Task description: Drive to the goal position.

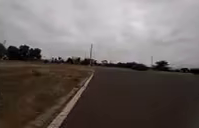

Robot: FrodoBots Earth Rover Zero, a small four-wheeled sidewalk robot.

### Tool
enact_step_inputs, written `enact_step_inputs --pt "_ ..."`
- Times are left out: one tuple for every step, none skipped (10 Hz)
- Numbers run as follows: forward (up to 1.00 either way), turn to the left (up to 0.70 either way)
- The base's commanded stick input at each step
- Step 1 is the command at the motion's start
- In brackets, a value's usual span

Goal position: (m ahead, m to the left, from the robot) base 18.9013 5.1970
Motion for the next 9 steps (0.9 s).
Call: enact_step_inputs --pt "0.85 0.00" --pt "0.85 0.00" --pt "0.85 0.00" --pt "0.81 0.00" --pt "0.73 0.00" --pt "0.70 -0.08" --pt "0.70 -0.22" --pt "0.70 -0.28" --pt "0.70 -0.28"
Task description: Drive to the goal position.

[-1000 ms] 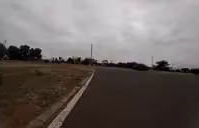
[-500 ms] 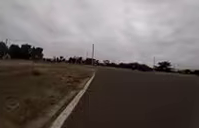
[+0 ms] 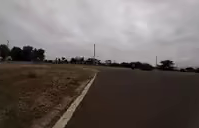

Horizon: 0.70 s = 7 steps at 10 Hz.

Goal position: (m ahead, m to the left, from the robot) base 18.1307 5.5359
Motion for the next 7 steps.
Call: enact_step_inputs --pt "0.70 -0.28" --pt "0.70 -0.28" --pt "0.70 -0.28" --pt "0.70 -0.28" --pt "0.70 -0.15" --pt "0.70 -0.02" --pt "0.70 0.00"
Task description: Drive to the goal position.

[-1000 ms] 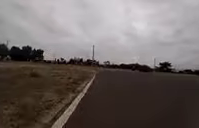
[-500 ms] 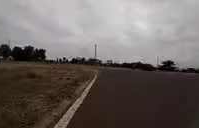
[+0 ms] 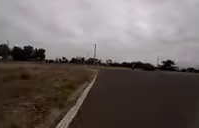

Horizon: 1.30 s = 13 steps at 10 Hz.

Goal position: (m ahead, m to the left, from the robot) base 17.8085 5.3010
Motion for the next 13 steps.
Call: enact_step_inputs --pt "0.70 0.00" --pt "0.70 0.00" --pt "0.70 0.00" --pt "0.70 0.00" --pt "0.71 -0.01" --pt "0.78 -0.13" --pt "0.85 -0.26" --pt "0.85 -0.11" --pt "0.85 0.00" --pt "0.85 0.00" --pt "0.85 0.00" --pt "0.85 -0.09" --pt "0.85 -0.20"
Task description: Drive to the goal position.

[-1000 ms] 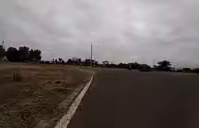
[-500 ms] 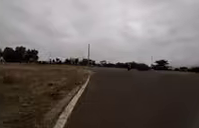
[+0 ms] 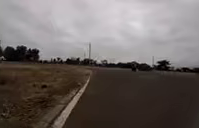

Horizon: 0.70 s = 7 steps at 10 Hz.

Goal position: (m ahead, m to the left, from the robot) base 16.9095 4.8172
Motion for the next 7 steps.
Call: enact_step_inputs --pt "0.85 -0.11" --pt "0.85 0.00" --pt "0.85 -0.19" --pt "0.85 -0.02" --pt "0.85 -0.13" --pt "0.85 0.00" --pt "0.85 0.00"
